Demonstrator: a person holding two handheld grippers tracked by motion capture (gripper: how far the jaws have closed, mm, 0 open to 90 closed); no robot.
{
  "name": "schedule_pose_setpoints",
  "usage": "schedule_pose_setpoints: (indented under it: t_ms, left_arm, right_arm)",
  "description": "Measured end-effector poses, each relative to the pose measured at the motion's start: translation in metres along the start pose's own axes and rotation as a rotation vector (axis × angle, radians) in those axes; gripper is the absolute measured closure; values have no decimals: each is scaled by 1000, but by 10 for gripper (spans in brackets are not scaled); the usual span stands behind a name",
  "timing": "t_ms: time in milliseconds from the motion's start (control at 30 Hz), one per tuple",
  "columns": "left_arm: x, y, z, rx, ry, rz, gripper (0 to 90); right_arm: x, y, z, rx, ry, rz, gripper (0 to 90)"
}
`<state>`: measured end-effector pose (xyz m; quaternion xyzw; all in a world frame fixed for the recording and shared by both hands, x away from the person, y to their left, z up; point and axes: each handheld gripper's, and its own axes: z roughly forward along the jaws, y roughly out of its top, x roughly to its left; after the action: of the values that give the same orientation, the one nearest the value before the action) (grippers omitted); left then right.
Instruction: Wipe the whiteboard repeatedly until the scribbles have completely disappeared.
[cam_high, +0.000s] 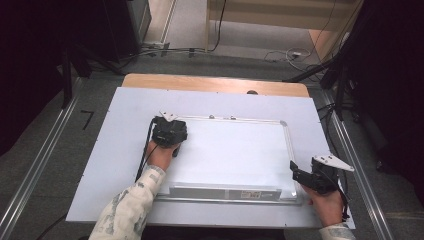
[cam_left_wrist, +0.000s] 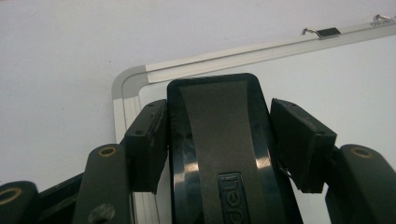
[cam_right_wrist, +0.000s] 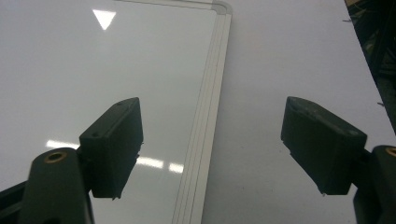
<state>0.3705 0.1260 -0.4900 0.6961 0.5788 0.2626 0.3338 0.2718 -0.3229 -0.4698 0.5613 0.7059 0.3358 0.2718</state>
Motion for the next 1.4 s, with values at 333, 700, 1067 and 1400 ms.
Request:
schedule_pose_setpoints:
  t_ms: [333,700,1067,1400]
  left_arm:
    - [-15,-21,-24,18,-64,53,389]
    - [-30,-38,-42,17,-142,108,388]
    - [-14,-9,-9,5,-56,39,394]
    - [-4,0,-2,13,-6,11,407]
  right_arm:
    - [0,0,0,3,0,0,195]
    - [3,0,1,5,-2,-9,196]
    - [1,0,1,4,1,-4,196]
    - [1,0,1,3,1,-4,196]
